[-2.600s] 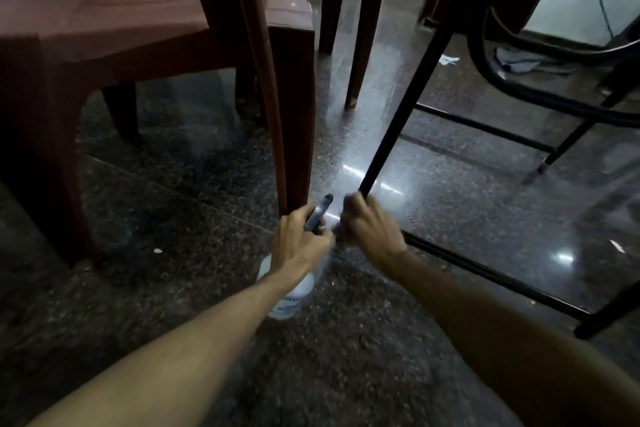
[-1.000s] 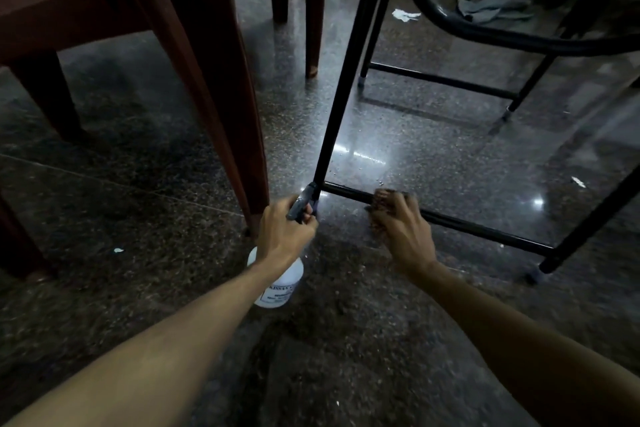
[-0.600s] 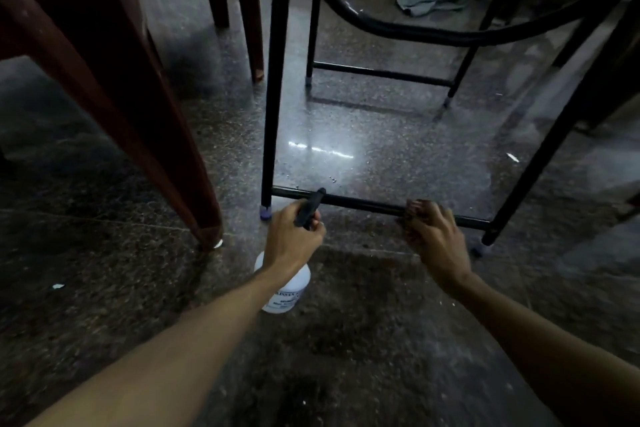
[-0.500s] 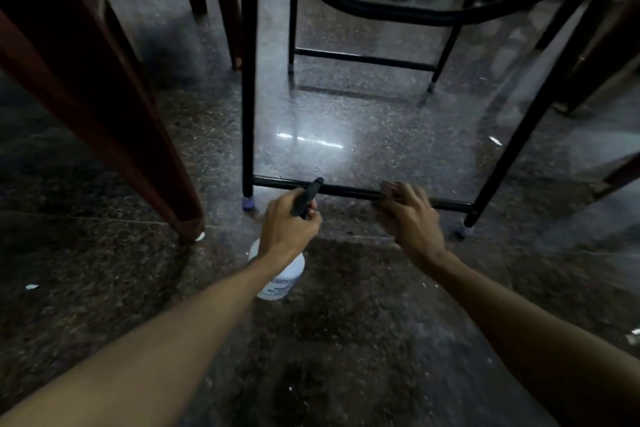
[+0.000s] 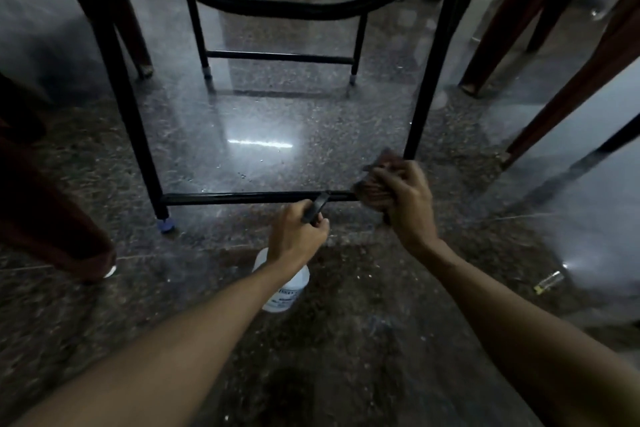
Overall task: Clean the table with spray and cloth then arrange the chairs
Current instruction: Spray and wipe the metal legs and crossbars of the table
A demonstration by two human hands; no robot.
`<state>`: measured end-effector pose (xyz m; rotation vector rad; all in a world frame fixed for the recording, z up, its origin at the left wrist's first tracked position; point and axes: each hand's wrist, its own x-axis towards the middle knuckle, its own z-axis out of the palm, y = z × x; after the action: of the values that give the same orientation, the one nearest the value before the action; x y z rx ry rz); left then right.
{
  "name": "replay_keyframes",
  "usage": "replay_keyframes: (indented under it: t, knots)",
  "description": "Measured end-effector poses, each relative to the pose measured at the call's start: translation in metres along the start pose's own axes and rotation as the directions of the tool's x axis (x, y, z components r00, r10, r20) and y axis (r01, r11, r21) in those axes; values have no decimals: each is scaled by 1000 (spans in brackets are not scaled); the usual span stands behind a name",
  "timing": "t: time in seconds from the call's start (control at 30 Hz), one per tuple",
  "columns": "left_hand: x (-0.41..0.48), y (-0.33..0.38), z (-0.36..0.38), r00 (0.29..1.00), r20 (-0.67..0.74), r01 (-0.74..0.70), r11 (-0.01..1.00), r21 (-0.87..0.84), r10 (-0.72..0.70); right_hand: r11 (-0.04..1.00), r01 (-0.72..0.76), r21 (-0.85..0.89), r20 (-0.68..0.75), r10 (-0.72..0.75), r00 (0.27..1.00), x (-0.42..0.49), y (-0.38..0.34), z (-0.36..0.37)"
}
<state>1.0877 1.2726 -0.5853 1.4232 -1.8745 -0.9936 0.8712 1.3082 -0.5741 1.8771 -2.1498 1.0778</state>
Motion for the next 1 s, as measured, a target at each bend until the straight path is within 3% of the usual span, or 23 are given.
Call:
replay_keyframes:
  t: [0.07,0.1,0.17,0.27,0.37,0.43,0.5,0.63,0.7,0.8,0.87,0.93,1.0]
  knots:
    - [5,9,8,1000,25,19,1000,3,-19,975,159,-156,259,-115,959,-3,9,9]
    - [8,13,11,999,52,16,1000,-4,-15,971,146,-188,293,-86,952,-8,15,10]
    - [10,17,13,996,93,2,1000,4,-3,982,72,-176,299,-17,954,-23,23,2]
    - [11,14,16,994,110,-19,999,51,14,985,-50,-165,126,72,989,-32,24,-15]
    - [10,8,16,997,65,-42,997,67,38,996,-62,-59,-25,60,998,-21,18,-12]
    - [10,3,16,999,23,-26,998,50,25,999,-39,12,101,37,994,-12,8,5]
    - [8,2,14,999,24,-26,999,36,25,999,-17,-40,201,24,979,-20,7,18]
    - [13,8,1,997,17,-79,996,28,78,976,-217,2,13,217,976,-38,28,-5]
    - [21,14,0,996,-5,-93,995,33,93,971,-238,36,-108,240,965,-22,28,-20]
    - [29,27,6,994,-7,-110,994,18,110,920,-285,269,-242,351,904,13,18,-18]
    - [30,36,9,992,-7,-127,992,-4,127,818,-402,412,-139,492,859,11,26,-2]
    - [30,46,9,987,-7,-163,987,-14,163,729,-568,381,51,597,801,-7,40,9]
    - [34,54,8,981,6,-195,980,-37,196,692,-624,364,151,617,772,-10,46,4]
